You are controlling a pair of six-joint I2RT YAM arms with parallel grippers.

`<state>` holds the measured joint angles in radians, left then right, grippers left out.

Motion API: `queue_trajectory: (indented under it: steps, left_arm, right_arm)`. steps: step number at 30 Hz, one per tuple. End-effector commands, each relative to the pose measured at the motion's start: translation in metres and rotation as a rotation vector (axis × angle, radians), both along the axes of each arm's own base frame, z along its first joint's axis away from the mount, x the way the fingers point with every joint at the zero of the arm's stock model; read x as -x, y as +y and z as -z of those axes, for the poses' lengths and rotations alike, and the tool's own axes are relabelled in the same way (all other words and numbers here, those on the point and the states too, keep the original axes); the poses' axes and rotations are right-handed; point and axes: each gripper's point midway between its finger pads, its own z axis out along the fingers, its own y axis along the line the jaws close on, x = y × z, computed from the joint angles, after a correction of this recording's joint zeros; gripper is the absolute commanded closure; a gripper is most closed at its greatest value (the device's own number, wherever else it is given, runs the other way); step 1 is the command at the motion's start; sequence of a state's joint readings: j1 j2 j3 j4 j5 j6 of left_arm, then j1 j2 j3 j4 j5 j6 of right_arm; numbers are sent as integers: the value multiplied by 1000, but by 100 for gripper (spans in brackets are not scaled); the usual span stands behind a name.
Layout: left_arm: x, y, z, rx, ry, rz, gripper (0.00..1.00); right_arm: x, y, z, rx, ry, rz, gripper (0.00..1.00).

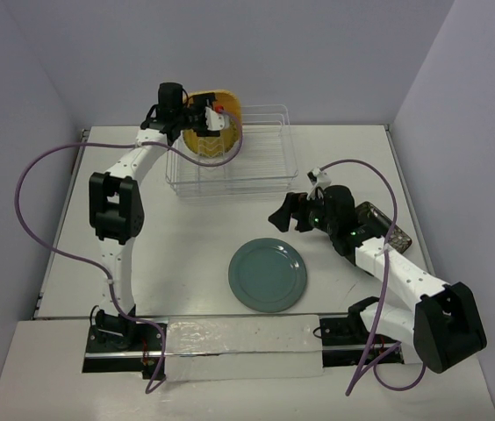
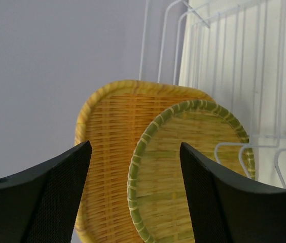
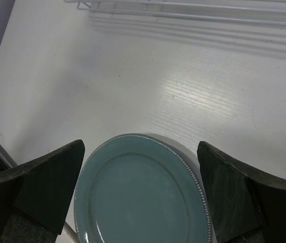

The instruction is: Load the plates into the dish rack

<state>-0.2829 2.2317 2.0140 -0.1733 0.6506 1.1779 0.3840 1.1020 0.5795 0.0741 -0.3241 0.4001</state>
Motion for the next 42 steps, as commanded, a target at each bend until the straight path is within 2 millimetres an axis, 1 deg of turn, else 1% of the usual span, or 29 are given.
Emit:
queue_trajectory:
  steps: [1, 3, 4, 5, 7, 8, 9, 10, 11, 12, 13, 14, 15, 17, 18, 19, 21, 22, 24, 25, 26, 28, 29, 31, 34, 37, 39, 41, 42]
  left_arm:
    - [23, -4, -95, 145, -131, 4, 20]
    - [49, -3, -133, 197, -182, 35, 10]
    - [57, -3, -146, 228, -208, 45, 10]
    - [65, -1, -152, 250, -221, 46, 10]
    - [88, -1, -162, 377, -173, 34, 10]
    - [97, -2, -174, 438, -168, 34, 10]
    - [106, -2, -184, 479, -155, 36, 7]
    - [117, -5, -187, 519, -114, 42, 2]
    - [133, -9, -201, 571, -78, 63, 1]
    - [143, -15, -204, 639, 20, 68, 1]
    - [148, -12, -218, 712, 51, 17, 1]
    - [157, -22, -224, 795, 145, -1, 1]
    - [161, -25, -229, 840, 170, -38, 1]
    - [167, -22, -237, 1074, 369, -234, 1]
    - [168, -18, -236, 1126, 403, -318, 1]
    - [172, -17, -231, 1181, 476, -377, 1]
    - [193, -28, -184, 1180, 662, -464, 1]
    - [206, -33, -165, 1175, 729, -481, 1]
    - [223, -32, -142, 1195, 785, -521, 1]
    - [240, -29, -136, 1225, 825, -535, 1]
    - [244, -26, -117, 1227, 860, -580, 1]
    - [272, -17, -93, 1273, 942, -628, 1]
    - [283, -19, -83, 1274, 978, -634, 1]
    - [305, -21, -58, 1256, 1053, -648, 1]
    - [325, -19, -25, 1219, 1149, -730, 1]
    - [356, -19, 29, 1110, 1282, -831, 1]
    - [367, -27, 31, 1112, 1352, -787, 1]
    - [393, -43, 48, 1058, 1481, -652, 1]
    - [399, -42, 60, 1036, 1498, -656, 1]
  right_arm:
    - [-12, 1, -34, -30, -88, 35, 0]
    - [-16, -6, -35, -28, -90, 89, 0]
    - [-17, -8, -34, -29, -87, 108, 0]
    - [-18, -11, -34, -29, -83, 129, 0]
    - [-17, -19, -33, -34, -72, 183, 0]
    - [-16, -21, -32, -36, -67, 202, 0]
    - [-15, -24, -31, -38, -60, 220, 0]
    - [-14, -28, -30, -41, -51, 244, 0]
    - [-12, -33, -27, -48, -38, 277, 0]
    - [-7, -37, -21, -47, -20, 296, 0]
    - [-6, -40, -20, -50, -15, 313, 0]
    - [0, -44, -11, -45, 14, 330, 0]
    - [1, -45, -8, -48, 27, 338, 0]
    - [13, -52, 6, -52, 77, 366, 0]
    - [15, -53, 9, -58, 89, 374, 0]
    - [20, -55, 15, -61, 110, 376, 0]
    - [35, -55, 32, -71, 163, 370, 0]
    - [40, -55, 40, -72, 183, 362, 0]
    - [48, -58, 50, -66, 215, 366, 0]
    - [53, -60, 58, -64, 241, 374, 0]
    - [58, -61, 64, -58, 257, 377, 0]
    - [67, -63, 76, -65, 297, 385, 0]
    - [70, -63, 80, -65, 312, 385, 0]
    - [78, -62, 90, -71, 348, 372, 0]
    - [87, -61, 104, -63, 396, 361, 0]
    - [94, -62, 115, -47, 448, 355, 0]
    - [96, -61, 119, -43, 468, 343, 0]
    - [103, -56, 123, -42, 501, 300, 0]
    - [107, -52, 124, -50, 524, 272, 0]
